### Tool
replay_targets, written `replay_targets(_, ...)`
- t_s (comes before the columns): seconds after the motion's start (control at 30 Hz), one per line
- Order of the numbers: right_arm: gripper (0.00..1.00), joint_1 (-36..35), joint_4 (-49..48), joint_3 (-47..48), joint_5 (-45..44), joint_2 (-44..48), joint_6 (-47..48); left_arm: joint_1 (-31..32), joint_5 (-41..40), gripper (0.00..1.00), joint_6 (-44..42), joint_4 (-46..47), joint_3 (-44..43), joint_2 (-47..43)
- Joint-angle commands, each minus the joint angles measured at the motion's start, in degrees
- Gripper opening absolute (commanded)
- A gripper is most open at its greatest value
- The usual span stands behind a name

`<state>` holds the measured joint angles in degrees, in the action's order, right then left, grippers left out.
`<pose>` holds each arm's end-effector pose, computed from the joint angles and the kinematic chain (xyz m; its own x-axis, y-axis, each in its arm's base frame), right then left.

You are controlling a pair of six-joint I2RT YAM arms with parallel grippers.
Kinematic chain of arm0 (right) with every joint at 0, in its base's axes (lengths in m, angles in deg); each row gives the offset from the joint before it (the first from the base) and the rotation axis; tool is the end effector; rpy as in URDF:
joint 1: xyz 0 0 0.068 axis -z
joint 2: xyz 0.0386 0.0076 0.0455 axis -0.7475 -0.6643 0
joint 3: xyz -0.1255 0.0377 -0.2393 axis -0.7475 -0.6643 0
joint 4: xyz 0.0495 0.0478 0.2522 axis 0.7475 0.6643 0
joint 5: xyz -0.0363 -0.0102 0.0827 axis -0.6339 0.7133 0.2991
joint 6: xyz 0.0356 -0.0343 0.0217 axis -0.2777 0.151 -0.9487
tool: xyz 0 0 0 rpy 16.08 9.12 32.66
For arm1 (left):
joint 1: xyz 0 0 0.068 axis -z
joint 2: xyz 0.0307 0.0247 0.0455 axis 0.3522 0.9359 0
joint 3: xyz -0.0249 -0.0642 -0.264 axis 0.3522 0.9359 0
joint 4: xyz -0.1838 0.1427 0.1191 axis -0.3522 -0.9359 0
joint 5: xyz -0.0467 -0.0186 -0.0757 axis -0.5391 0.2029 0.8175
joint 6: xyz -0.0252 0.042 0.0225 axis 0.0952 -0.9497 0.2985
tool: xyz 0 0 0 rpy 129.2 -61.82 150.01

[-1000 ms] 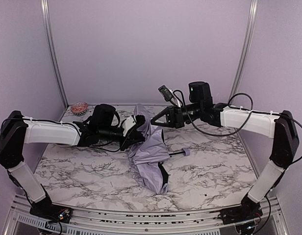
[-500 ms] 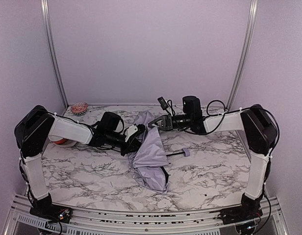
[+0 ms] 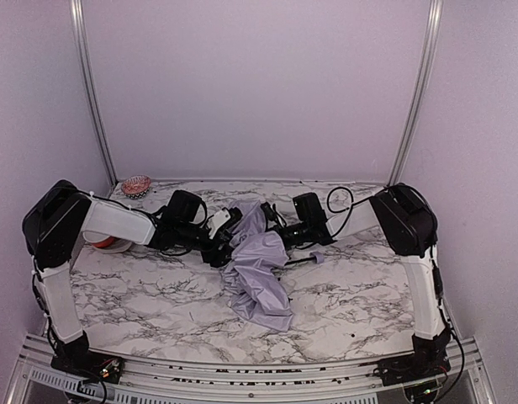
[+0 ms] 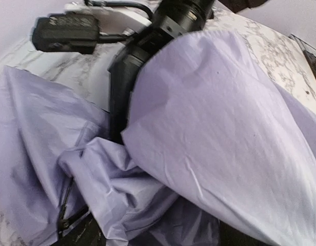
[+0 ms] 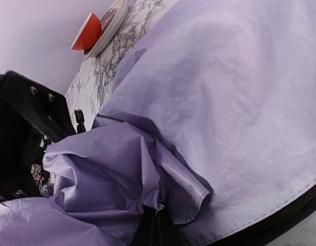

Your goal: Put away the umbrella

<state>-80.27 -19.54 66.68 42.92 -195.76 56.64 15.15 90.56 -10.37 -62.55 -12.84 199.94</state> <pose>0.3828 0.2700 0.0982 -0.7965 -0.2047 -0.5689 -0.6029 0.3393 0.7220 0.3156 -0.2504 0.1568 -0.1595 0.4544 -0.8764 0.9521 0.3054 -0.0150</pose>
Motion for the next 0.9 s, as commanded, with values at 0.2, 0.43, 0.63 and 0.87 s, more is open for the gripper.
replay_targets(0.2,0.00,-1.19,11.40,3.85,-4.33,-1.29,6.31,7.42,-7.62,0.88,-8.31,-4.07,3.52,-18.84)
replay_targets(0.43,0.00,-1.87,18.28,5.61,-6.33,-1.30,10.58,14.21,-25.32,0.89,-16.42,-13.91,-2.31,-10.71)
replay_targets(0.63,0.05,-1.67,20.02,4.88,-0.04,2.31,15.24,14.15,-28.67,0.58,-17.26,-7.86,0.21,-9.88)
replay_targets(0.87,0.27,2.98,26.34,4.57,7.43,10.82,19.67,12.51,-20.16,0.19,-13.83,-5.66,0.51,-8.56)
